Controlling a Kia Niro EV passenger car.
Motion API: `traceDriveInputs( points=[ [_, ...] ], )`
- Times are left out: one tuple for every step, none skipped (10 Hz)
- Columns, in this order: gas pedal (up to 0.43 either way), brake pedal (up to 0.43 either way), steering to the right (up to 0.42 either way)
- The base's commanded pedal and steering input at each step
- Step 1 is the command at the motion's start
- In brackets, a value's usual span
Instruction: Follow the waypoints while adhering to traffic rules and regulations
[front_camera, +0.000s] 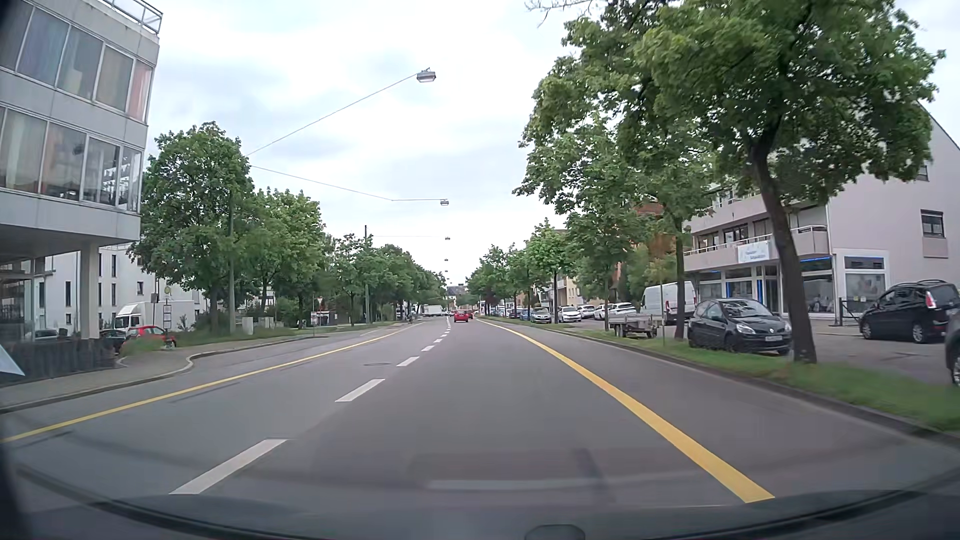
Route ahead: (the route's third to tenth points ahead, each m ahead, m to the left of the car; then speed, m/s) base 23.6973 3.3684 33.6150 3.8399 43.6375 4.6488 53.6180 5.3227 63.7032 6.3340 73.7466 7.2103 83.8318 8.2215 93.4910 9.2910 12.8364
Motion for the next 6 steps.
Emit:
traceDriveInputs(
  points=[
    [0.138,0.000,-0.015],
    [0.150,0.000,-0.015],
    [0.157,0.000,-0.014],
    [0.157,0.000,-0.013],
    [0.157,0.000,-0.013],
    [0.157,0.000,-0.013]
  ],
)
